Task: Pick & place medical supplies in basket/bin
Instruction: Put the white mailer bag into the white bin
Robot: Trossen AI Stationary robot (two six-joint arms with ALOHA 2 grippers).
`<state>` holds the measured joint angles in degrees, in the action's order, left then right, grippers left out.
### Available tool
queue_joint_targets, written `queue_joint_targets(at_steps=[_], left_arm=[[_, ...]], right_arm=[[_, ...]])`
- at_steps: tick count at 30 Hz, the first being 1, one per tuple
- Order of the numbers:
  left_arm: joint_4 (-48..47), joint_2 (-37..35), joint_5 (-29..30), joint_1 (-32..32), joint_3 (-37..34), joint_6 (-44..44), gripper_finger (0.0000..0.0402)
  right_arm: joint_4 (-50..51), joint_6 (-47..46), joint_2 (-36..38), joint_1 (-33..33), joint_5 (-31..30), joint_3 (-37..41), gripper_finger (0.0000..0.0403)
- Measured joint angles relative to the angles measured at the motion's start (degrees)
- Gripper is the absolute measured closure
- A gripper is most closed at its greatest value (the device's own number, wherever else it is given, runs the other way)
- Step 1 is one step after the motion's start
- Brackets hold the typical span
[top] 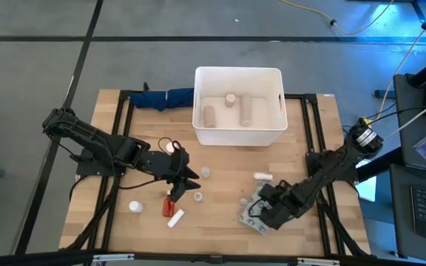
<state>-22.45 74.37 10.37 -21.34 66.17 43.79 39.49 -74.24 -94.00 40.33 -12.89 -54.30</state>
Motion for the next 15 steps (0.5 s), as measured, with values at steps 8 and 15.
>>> queue_joint_targets(at_steps=[8,15], left_arm=[[1.61,3.89,0.25,0.0,0.0,-6.82,0.0223],[13.0,12.09,0.05,1.11,0.0,-18.56,0.0283]], right_arm=[[-4.34,7.26,-0.71,-5.25,-1.35,-1.08,0.0104],[3.28,-2.12,2.89,-6.27,-2.21,-10.27,0.0104]])
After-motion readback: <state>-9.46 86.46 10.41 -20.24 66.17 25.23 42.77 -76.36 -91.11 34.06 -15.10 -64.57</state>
